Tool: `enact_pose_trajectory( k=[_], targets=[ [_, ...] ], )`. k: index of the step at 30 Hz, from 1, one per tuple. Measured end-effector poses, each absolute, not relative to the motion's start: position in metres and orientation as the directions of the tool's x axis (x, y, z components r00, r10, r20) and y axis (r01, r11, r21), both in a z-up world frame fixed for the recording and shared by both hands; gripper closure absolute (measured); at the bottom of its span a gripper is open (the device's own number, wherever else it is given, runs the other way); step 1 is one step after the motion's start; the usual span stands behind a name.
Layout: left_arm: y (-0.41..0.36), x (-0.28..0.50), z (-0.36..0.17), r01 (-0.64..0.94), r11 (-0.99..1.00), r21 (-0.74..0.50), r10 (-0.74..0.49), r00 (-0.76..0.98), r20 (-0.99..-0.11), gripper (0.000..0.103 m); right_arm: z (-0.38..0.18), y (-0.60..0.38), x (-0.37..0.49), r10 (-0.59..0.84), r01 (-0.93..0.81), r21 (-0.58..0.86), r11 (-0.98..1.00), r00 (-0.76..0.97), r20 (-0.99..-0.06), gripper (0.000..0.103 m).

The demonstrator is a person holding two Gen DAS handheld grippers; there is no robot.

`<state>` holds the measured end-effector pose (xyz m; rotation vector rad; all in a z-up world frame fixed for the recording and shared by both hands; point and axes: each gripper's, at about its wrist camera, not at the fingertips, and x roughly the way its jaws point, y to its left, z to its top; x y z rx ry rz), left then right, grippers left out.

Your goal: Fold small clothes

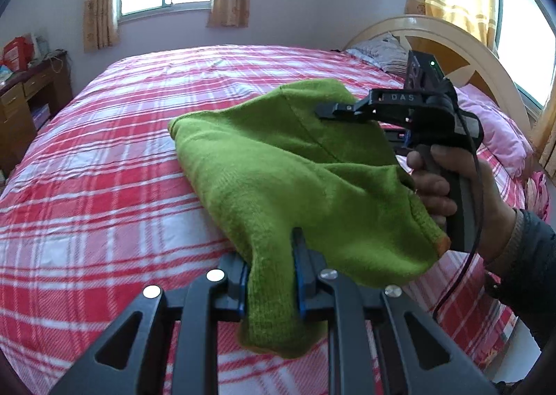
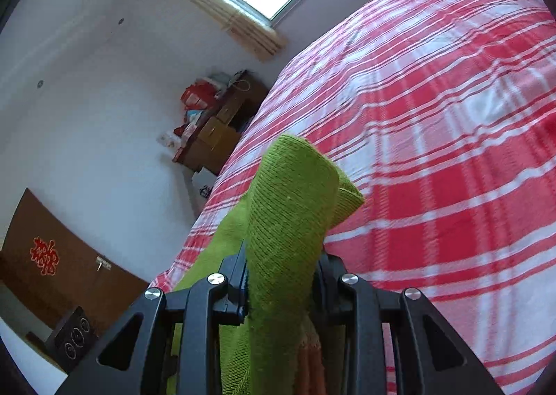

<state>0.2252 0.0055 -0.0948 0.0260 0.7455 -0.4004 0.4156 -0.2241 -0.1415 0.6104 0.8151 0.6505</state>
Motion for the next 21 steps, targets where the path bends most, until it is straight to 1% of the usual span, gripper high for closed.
enact_pose_trajectory(
  k=[7,15,21],
  targets=[
    [0.037,0.207,-0.094,0.294,0.945,-0.144,-0.314,0.693,-0.648,0.082,-0.142,-0.183,0.41,0.76,-0.323,0.717,0.617,0.481,-0.437,0.073],
    [0.067,0.192,-0.093,0.231,0.962,-0.146,-0.27,0.722,-0.636,0.082,-0.148,-0.136,0.41,0.801,-0.359,0.733,0.579,0.417,-0.429,0.073],
    [0.078,0.181,-0.089,0.183,0.975,-0.125,-0.221,0.753,-0.62,0.082,-0.142,-0.097,0.407,0.827,-0.395,0.734,0.552,0.376,-0.418,0.073]
  ],
)
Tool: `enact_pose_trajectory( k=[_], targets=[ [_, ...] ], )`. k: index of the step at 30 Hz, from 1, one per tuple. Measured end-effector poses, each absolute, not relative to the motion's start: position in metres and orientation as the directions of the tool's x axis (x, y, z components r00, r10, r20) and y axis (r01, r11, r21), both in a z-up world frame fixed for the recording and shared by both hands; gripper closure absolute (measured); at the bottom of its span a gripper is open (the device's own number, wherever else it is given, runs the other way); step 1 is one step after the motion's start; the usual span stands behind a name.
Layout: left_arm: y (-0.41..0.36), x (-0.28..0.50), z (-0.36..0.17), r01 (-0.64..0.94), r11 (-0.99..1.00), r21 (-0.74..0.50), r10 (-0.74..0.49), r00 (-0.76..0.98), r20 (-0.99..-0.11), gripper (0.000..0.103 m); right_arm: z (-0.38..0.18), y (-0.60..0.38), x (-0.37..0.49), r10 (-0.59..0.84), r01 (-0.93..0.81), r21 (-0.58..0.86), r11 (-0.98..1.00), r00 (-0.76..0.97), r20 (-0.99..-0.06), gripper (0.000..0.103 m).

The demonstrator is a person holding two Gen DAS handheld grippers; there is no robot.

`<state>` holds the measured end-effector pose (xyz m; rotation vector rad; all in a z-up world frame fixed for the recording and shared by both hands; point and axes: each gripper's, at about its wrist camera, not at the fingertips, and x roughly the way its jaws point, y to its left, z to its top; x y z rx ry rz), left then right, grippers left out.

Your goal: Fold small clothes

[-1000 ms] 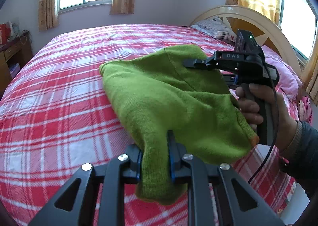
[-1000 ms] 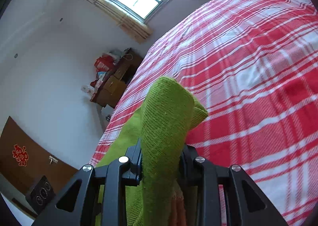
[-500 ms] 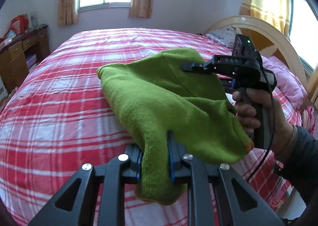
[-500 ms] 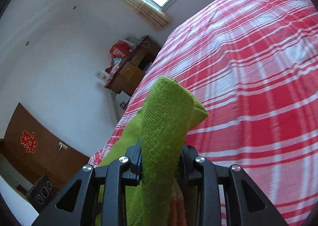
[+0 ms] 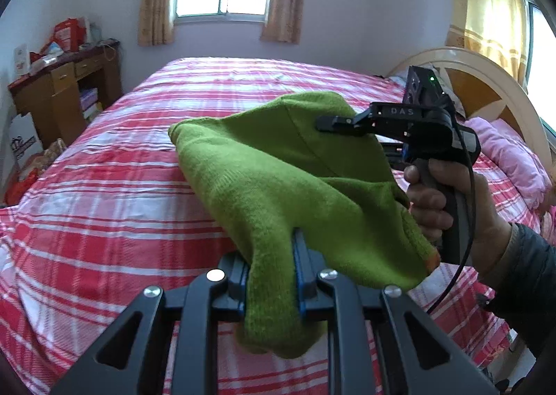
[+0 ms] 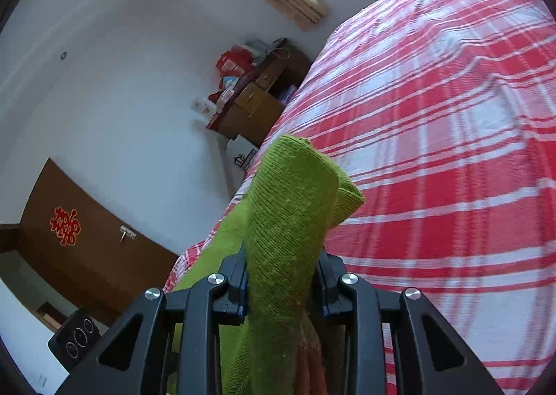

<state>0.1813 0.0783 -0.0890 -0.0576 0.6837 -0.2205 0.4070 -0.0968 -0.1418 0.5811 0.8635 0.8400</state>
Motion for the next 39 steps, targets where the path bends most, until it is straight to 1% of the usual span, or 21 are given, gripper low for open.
enact_pose_trajectory(
  k=[11,25,32,34,39],
  targets=[
    [0.11,0.172,-0.091,0.106,0.989,-0.107,-0.15,0.775,-0.614,0.082,-0.136,-0.036,0.4,0.859,-0.457,0.728,0.511,0.298,-0.416,0.073],
    [0.153,0.161,-0.096,0.032,0.995,-0.094,-0.083,0.79,-0.608,0.082,-0.136,0.028,0.406,0.883,-0.489,0.736,0.468,0.216,-0.418,0.073],
    [0.163,0.157,-0.102,0.0,0.998,-0.064,-0.039,0.794,-0.607,0.082,-0.141,0.059,0.412,0.883,-0.502,0.733,0.459,0.167,-0.439,0.073],
    [0.165,0.158,-0.108,-0.01,0.999,-0.042,-0.018,0.788,-0.615,0.082,-0.142,0.07,0.415,0.877,-0.505,0.727,0.465,0.15,-0.457,0.073],
    [0.172,0.155,-0.123,-0.03,0.998,-0.048,-0.008,0.769,-0.639,0.082,-0.149,0.086,0.417,0.861,-0.513,0.709,0.483,0.13,-0.492,0.073]
  ],
)
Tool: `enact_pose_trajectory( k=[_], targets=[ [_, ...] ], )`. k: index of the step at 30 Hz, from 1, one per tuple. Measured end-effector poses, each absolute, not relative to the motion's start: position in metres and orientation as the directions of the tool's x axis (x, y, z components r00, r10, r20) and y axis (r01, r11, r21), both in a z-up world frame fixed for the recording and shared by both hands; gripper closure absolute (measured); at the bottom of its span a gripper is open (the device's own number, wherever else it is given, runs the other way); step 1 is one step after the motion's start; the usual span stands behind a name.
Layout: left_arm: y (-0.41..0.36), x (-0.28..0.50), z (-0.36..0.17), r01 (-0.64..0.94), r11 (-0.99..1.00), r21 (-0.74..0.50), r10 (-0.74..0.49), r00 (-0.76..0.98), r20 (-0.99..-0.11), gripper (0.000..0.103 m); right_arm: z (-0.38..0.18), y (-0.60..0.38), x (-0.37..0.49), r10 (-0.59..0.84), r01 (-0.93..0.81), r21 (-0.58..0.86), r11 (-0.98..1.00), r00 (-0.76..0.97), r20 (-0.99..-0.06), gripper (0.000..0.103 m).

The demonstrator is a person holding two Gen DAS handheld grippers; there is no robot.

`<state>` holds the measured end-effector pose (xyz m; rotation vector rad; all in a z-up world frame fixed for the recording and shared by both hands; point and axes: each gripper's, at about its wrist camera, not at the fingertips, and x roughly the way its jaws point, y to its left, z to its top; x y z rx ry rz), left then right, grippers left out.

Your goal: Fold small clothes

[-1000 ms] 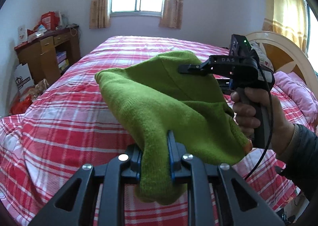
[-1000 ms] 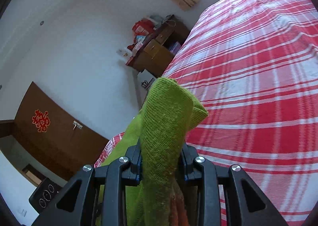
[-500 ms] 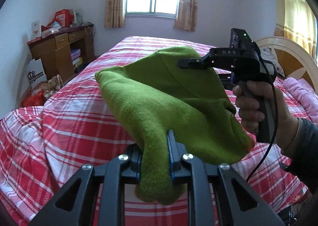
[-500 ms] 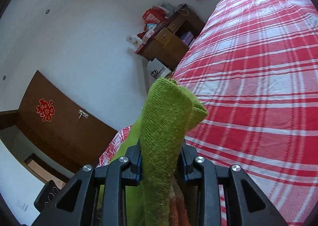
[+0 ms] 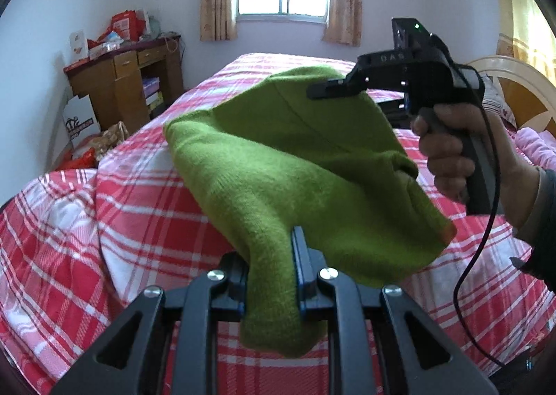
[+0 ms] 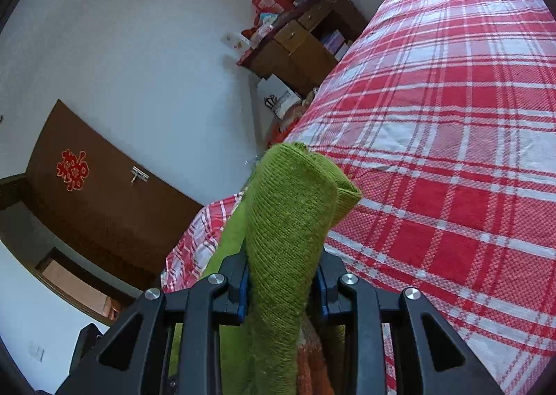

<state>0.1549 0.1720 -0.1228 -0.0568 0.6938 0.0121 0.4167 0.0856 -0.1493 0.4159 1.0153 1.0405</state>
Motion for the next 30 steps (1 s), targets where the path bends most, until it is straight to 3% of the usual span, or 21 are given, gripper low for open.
enact_pose_trajectory(
  k=[10,23,27,30],
  targets=[
    [0.175,0.152,-0.133,-0.031,0.998,-0.053,-0.012,0.752,-0.659,0.079,-0.162,0.087,0.423,0.855,-0.487,0.717,0.498,0.137,-0.5,0.073],
    [0.178,0.152,-0.144,-0.054,0.996,-0.069,-0.007,0.736,-0.677,0.064,-0.178,0.084,0.431,0.812,-0.445,0.693,0.568,0.166,-0.559,0.073],
    [0.176,0.149,-0.143,-0.062,0.997,-0.045,0.015,0.738,-0.674,0.051,-0.193,0.077,0.435,0.794,-0.413,0.688,0.596,0.177,-0.581,0.073],
    [0.175,0.146,-0.14,-0.069,0.997,-0.028,0.033,0.739,-0.673,0.049,-0.201,0.074,0.436,0.787,-0.4,0.687,0.607,0.18,-0.591,0.073]
  ],
)
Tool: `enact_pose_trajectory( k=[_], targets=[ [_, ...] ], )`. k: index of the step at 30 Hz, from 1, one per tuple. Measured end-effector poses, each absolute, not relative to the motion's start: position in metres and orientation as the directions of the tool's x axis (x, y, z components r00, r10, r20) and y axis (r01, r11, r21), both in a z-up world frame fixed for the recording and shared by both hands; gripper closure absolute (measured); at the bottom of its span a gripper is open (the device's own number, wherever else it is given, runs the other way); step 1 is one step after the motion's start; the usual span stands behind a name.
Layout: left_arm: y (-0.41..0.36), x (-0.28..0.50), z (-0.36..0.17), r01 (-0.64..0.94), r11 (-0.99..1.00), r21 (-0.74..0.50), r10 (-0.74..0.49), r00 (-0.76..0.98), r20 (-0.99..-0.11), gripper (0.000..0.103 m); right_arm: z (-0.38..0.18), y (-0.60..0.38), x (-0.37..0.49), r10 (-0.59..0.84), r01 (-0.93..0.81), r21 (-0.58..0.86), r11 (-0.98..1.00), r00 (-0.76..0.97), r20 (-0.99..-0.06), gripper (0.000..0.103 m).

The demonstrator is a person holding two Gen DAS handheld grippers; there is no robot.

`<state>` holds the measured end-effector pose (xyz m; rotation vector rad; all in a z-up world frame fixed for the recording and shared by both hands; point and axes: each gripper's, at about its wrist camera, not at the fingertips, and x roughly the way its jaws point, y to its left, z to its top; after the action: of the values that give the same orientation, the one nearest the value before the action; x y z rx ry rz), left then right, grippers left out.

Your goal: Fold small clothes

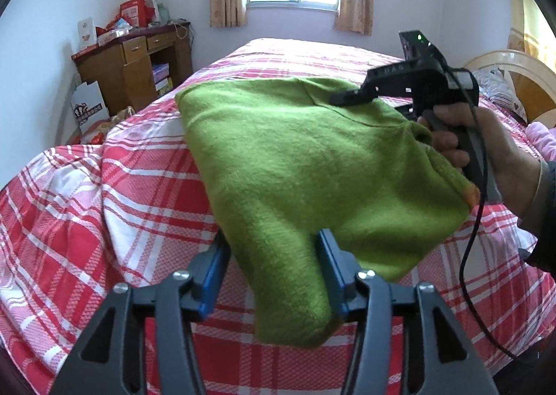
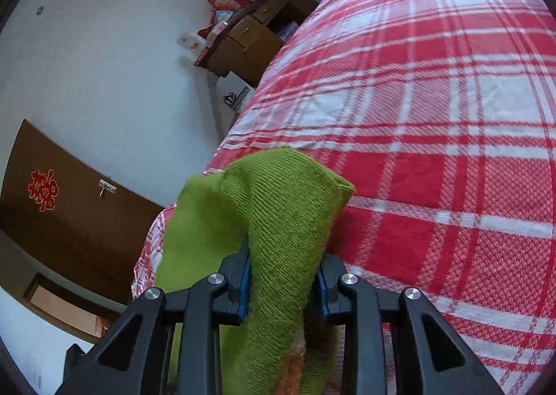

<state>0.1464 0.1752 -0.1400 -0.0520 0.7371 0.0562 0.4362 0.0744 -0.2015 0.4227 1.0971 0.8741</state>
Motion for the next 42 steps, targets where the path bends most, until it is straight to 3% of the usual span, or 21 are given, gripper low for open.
enact_pose_trajectory(
  k=[2,6,11,14,21,26,30,34,38,42],
  targets=[
    [0.176,0.144,-0.135,-0.071,0.997,-0.024,0.037,0.746,-0.665,0.049,-0.204,0.074,0.437,0.786,-0.397,0.687,0.608,0.18,-0.592,0.073],
    [0.182,0.14,-0.121,-0.108,0.994,0.01,0.091,0.776,-0.624,0.035,-0.206,0.072,0.437,0.78,-0.396,0.681,0.615,0.181,-0.599,0.072],
    [0.197,0.149,-0.118,-0.159,0.987,0.02,0.136,0.768,-0.625,0.033,-0.205,0.069,0.433,0.757,-0.402,0.652,0.643,0.204,-0.621,0.071],
    [0.205,0.158,-0.119,-0.174,0.985,0.016,0.144,0.756,-0.639,0.023,-0.202,0.068,0.429,0.743,-0.415,0.628,0.658,0.223,-0.631,0.07],
    [0.204,0.163,-0.118,-0.179,0.983,0.031,0.157,0.754,-0.638,0.021,-0.195,0.061,0.425,0.695,-0.395,0.581,0.712,0.276,-0.664,0.057],
    [0.207,0.167,-0.114,-0.189,0.981,0.039,0.172,0.763,-0.623,0.014,-0.143,0.046,0.375,0.689,-0.485,0.496,0.72,0.419,-0.591,0.057],
    [0.211,0.176,-0.118,-0.212,0.976,0.044,0.192,0.755,-0.627,0.013,-0.12,0.062,0.322,0.764,-0.648,0.442,0.62,0.371,-0.528,0.057],
    [0.215,0.182,-0.126,-0.217,0.975,0.04,0.192,0.743,-0.641,0.01,-0.13,0.082,0.295,0.779,-0.741,0.396,0.542,0.267,-0.567,0.057],
    [0.216,0.186,-0.136,-0.227,0.973,0.038,0.195,0.722,-0.664,0.003,-0.17,0.076,0.305,0.677,-0.66,0.39,0.642,0.251,-0.691,0.059],
    [0.214,0.187,-0.144,-0.243,0.968,0.056,0.22,0.724,-0.654,0.0,-0.177,0.065,0.304,0.722,-0.654,0.441,0.615,0.243,-0.647,0.059]
  ],
)
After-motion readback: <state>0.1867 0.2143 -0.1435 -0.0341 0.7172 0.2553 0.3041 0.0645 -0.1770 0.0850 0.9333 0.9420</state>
